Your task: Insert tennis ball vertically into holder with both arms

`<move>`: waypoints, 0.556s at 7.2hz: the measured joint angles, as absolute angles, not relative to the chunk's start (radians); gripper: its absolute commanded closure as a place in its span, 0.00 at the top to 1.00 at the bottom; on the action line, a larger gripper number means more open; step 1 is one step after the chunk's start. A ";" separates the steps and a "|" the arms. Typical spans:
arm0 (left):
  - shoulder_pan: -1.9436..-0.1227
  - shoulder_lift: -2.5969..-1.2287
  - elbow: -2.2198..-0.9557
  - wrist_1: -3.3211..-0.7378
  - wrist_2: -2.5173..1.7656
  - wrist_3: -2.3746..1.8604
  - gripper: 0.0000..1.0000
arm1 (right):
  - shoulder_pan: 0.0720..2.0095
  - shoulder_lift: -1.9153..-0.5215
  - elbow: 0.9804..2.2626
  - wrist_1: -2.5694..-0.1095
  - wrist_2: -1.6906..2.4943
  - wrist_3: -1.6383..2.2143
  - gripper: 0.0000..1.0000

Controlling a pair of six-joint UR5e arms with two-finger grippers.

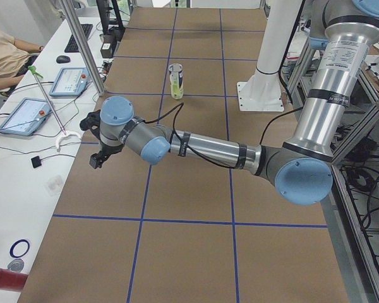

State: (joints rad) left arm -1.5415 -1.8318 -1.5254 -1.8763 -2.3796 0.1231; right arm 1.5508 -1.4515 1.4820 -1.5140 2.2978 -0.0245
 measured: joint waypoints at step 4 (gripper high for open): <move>-1.554 -1.601 -1.673 -1.594 -2.290 0.111 1.00 | 1.550 -1.453 1.480 -1.520 2.300 -0.016 0.99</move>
